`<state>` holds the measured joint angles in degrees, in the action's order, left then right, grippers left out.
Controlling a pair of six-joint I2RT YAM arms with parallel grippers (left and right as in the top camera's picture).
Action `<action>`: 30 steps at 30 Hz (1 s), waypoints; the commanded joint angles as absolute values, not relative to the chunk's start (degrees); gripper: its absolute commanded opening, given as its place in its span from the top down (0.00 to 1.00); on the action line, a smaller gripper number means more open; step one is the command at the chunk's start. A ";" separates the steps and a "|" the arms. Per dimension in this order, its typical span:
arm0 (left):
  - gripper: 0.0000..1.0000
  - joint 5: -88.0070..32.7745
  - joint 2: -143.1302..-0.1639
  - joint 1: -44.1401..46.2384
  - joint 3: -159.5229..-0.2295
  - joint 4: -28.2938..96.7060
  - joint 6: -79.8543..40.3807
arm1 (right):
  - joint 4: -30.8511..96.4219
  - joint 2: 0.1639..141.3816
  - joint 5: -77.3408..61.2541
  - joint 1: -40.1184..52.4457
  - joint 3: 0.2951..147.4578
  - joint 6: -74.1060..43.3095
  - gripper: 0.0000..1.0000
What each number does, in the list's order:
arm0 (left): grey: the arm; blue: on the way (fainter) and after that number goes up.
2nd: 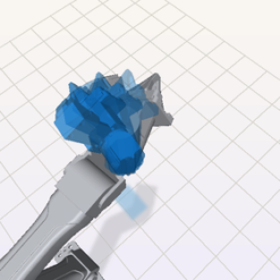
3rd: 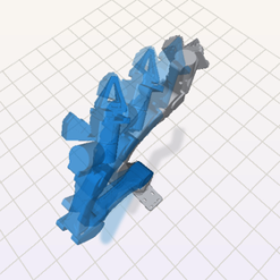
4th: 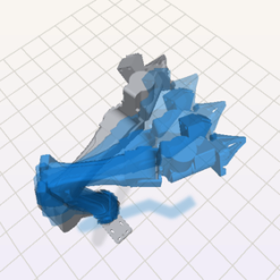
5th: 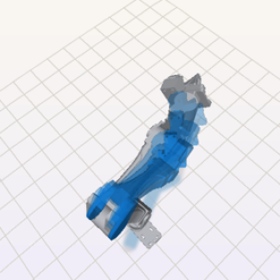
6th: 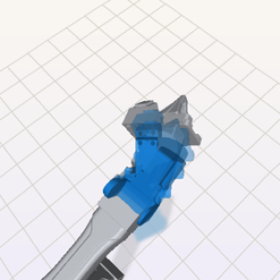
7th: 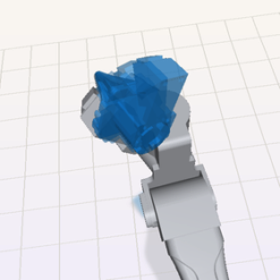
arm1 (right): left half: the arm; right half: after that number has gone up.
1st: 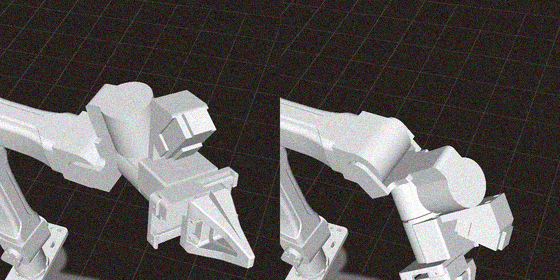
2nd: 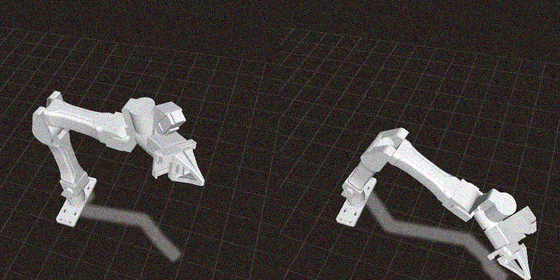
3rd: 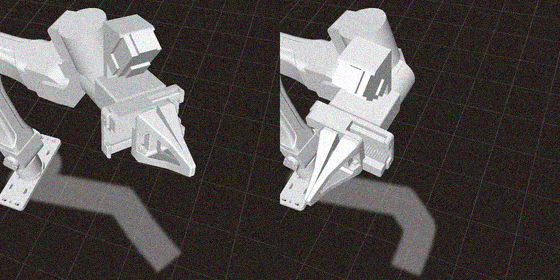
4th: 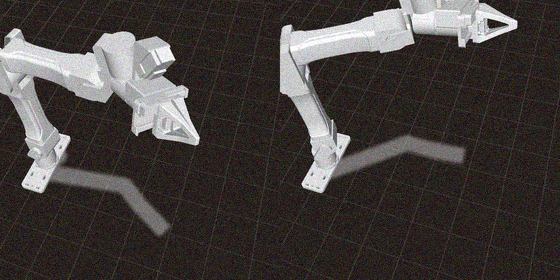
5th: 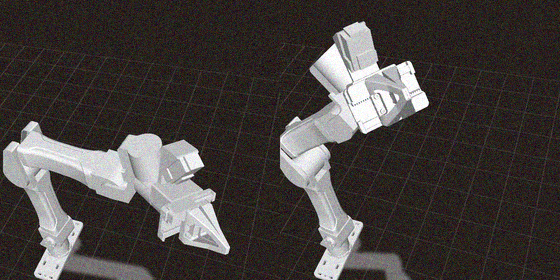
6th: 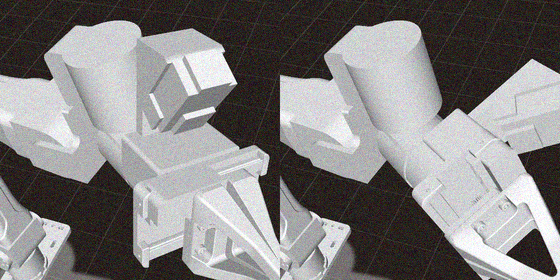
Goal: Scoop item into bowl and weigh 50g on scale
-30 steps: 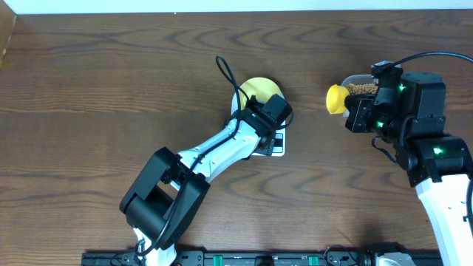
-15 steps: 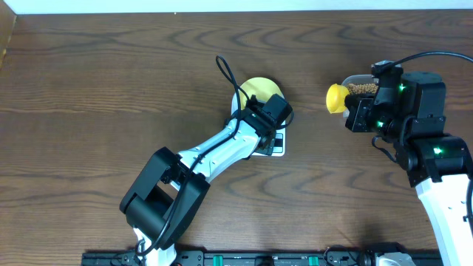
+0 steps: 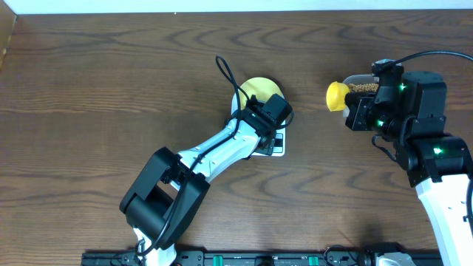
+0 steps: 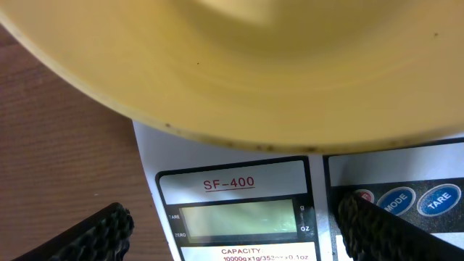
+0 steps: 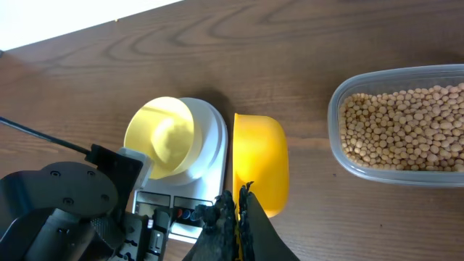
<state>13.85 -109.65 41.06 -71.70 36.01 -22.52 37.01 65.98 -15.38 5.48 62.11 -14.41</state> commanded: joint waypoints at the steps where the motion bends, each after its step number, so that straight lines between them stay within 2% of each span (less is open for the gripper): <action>1: 0.06 13.47 -110.91 41.23 -71.31 36.10 -22.81 | 36.84 65.91 -14.94 5.19 63.33 -13.61 0.99; 30: 0.07 12.67 -111.33 41.21 -71.02 35.40 -22.81 | 36.64 65.91 -14.94 5.19 63.33 -12.73 0.99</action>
